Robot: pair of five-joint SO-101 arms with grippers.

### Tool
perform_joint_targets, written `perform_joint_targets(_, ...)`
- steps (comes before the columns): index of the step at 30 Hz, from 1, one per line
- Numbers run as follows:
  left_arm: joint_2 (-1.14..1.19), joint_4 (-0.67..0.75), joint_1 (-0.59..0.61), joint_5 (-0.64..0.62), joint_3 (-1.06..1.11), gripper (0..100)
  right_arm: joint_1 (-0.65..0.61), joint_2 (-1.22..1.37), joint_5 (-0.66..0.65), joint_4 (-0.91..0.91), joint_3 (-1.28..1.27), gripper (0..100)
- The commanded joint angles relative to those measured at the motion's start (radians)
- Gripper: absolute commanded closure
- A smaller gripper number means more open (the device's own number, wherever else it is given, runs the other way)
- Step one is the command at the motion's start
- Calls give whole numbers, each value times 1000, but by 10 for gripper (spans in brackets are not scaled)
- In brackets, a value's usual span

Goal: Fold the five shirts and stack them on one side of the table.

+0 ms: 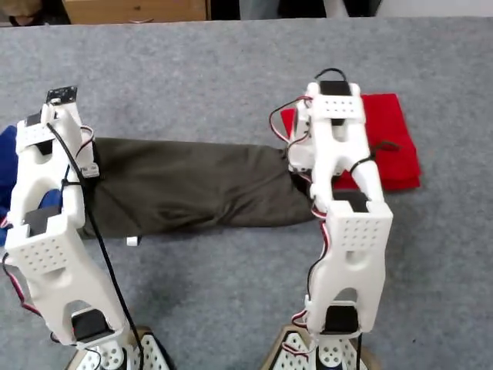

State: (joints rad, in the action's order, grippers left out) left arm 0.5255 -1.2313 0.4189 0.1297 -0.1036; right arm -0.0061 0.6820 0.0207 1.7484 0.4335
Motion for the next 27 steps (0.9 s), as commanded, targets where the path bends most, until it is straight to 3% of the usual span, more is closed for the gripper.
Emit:
perform_joint_targets(1,-11,-9,1,12,-4,972,-20,-73,-23,14,47,854)
perform_joint_targets(15,-12,-269,-54,12,-291,972,109,-447,-26,5,53,854)
perform_joint_targets(24,-172,-376,-206,9,-358,972,180,-567,-18,6,44,854)
perform_joint_targets(27,-247,-391,-274,-48,-331,972,212,-568,-18,6,47,854)
